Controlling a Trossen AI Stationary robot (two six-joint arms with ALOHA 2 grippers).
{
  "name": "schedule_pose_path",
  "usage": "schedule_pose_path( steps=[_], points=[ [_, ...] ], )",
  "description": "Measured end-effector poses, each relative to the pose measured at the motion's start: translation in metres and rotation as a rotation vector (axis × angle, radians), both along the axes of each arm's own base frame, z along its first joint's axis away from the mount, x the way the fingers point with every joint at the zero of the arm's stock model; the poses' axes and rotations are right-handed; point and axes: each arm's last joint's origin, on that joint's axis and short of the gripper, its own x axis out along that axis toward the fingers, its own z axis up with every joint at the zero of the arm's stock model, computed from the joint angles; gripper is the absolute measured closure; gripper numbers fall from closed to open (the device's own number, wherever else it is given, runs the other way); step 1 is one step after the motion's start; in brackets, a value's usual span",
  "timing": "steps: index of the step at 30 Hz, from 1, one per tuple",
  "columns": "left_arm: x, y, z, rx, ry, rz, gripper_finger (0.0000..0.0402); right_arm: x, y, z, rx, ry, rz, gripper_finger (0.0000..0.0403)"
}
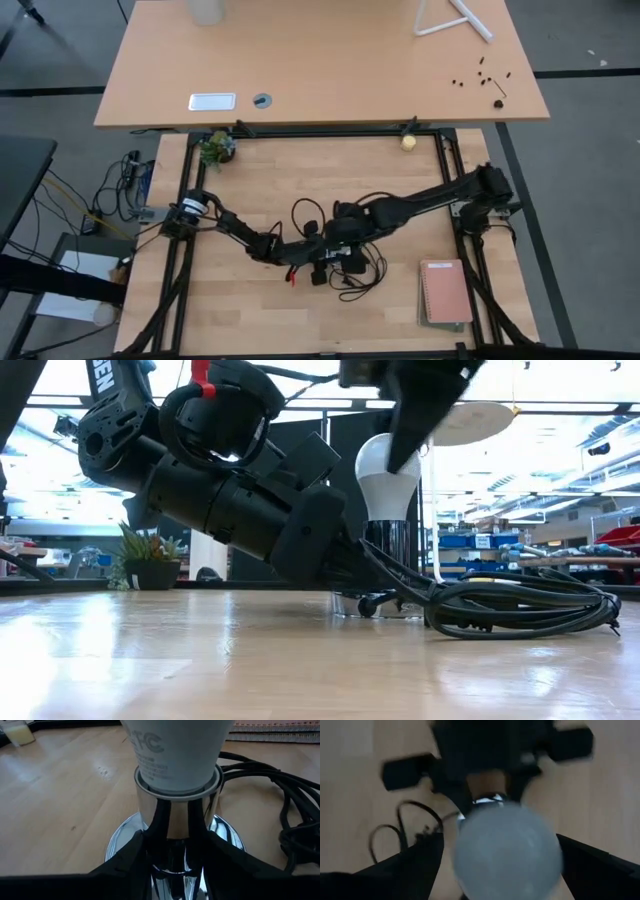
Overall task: Screw lightbulb
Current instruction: Insert the lightbulb into the lamp
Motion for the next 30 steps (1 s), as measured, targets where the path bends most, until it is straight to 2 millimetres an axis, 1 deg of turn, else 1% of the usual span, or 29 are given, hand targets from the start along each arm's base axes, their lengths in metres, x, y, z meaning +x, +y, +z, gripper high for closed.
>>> schedule_pose_path(
  steps=[5,10,13,17,21,30],
  points=[
    [0.0,0.0,0.0,-0.004,-0.006,0.001,0.0227,0.021,0.006,-0.002,0.001,0.079,0.051,0.0029],
    [0.0,0.0,0.0,-0.018,-0.004,-0.001,0.0227,0.037,0.004,-0.012,0.024,0.162,0.07,0.0029],
    [0.0,0.0,0.0,-0.027,-0.001,-0.001,0.0227,0.042,0.0,-0.014,0.038,0.189,0.059,0.0029],
    [0.0,0.0,0.0,-0.03,-0.003,-0.003,0.0227,0.042,-0.002,-0.013,0.049,0.201,0.053,0.0034],
    [0.0,-0.001,0.0,-0.035,-0.007,-0.004,0.0227,0.042,-0.004,-0.013,0.055,0.211,0.05,0.0059],
    [0.0,0.0,0.0,-0.055,-0.01,0.01,0.0223,0.041,-0.005,-0.013,0.046,0.219,0.052,0.014]
  ],
)
